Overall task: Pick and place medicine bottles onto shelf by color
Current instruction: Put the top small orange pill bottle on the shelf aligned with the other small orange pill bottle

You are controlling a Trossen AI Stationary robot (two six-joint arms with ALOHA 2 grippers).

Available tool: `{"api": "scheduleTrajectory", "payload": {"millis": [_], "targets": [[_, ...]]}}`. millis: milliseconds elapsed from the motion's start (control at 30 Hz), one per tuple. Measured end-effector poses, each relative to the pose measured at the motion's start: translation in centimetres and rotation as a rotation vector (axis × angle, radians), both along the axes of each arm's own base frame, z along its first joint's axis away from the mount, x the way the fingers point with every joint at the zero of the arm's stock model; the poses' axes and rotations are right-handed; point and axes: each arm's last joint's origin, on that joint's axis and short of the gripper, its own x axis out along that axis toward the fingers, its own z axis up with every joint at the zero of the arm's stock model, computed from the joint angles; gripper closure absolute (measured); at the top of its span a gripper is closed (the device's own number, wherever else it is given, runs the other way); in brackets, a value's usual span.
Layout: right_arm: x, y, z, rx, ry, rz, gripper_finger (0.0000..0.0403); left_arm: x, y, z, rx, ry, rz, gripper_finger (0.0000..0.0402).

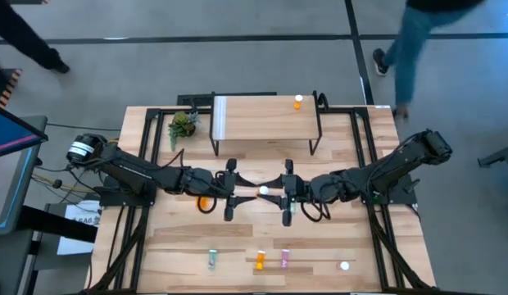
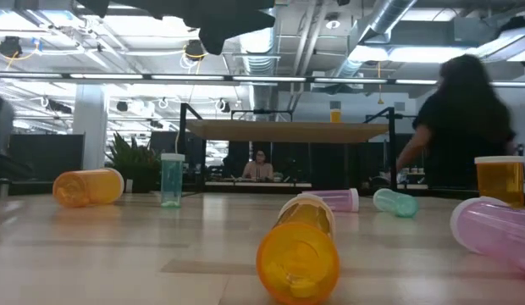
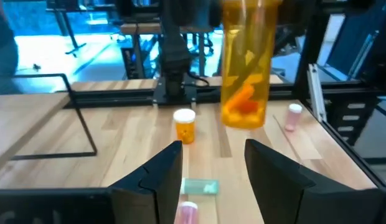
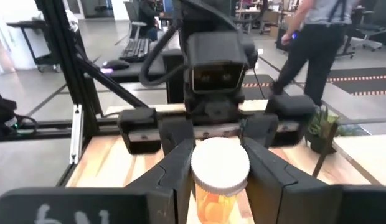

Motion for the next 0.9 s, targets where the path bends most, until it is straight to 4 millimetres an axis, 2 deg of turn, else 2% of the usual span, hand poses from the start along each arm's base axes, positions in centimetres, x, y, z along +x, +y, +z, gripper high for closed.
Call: {"api": "scheduleTrajectory", "payload": {"millis": [133, 267, 467, 733, 900], "targets": [[0.0, -0.6, 0.1, 0.0, -0.003, -0.017, 0.0267, -0.1, -0.1, -0.2, 0.005, 0.021, -0.003, 0.0232], [0.1, -1.4, 0.2, -0.019, 0.009, -0.042, 0.0267, -0.1, 0.1, -0.4, 0.038, 0.04, 0.033, 0.0202], [-0.3, -4.4, 0.7, -0.013, 0.054, -0.145, 0.0265, -0.3, 0.5, -0.6, 0.089, 0.067, 0.156, 0.0181], [-2.5, -9.3, 1.7, 0.006, 0.138, -0.302, 0.0264, -1.1, 0.6, 0.7, 0.128, 0.038, 0.16, 0.018], [-4.3, -11.1, 2.7, 0.01, 0.152, -0.358, 0.0263, -1.5, 0.6, 1.1, 0.135, -0.009, 0.134, 0.018]]}}
